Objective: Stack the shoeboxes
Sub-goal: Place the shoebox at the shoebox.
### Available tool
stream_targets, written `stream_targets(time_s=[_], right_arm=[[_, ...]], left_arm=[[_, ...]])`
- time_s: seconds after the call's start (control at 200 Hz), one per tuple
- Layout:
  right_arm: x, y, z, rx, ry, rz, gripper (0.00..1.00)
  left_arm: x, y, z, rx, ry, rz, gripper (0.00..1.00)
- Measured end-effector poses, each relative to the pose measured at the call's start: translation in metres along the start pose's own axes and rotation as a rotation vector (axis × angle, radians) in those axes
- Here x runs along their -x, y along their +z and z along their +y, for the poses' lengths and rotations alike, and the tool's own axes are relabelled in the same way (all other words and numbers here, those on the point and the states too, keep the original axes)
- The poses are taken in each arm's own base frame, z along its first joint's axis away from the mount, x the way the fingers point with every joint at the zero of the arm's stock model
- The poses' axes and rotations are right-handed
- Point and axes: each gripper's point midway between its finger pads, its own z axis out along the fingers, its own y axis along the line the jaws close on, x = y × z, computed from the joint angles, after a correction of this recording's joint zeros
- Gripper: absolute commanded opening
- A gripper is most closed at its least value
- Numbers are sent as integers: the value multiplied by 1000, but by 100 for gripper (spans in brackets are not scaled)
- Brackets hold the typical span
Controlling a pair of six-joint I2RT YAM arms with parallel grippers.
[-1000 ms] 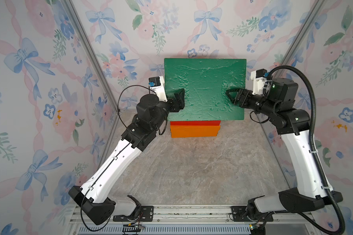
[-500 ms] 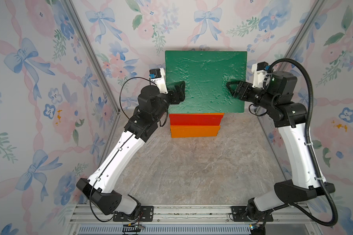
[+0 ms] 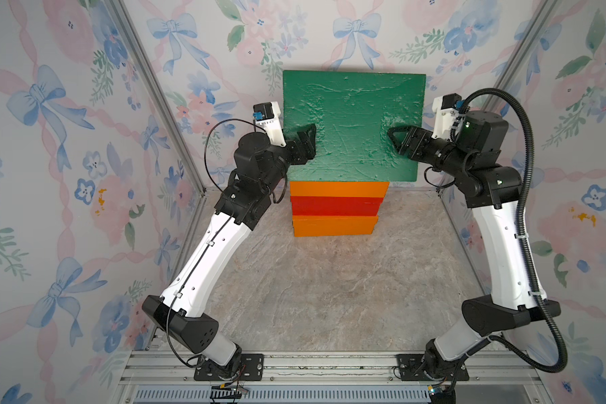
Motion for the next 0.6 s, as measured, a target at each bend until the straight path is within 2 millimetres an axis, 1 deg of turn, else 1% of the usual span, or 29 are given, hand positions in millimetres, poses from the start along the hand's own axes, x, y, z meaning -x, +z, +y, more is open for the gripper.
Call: stream_targets(time_s=[0.14, 0.275, 0.44, 0.6], right_arm=[[3, 9, -4, -7, 3, -4, 79], [8, 14, -7, -11, 2, -15, 79], [13, 17, -10, -13, 7, -27, 79], [12, 23, -13, -15, 20, -24, 79]], left_arm=[[-1, 11, 6, 0, -1, 3, 81], [-2, 18, 8, -6, -6, 8, 81], [-3, 22, 9, -10, -14, 10, 81], [-4, 25, 12, -11, -16, 14, 81]])
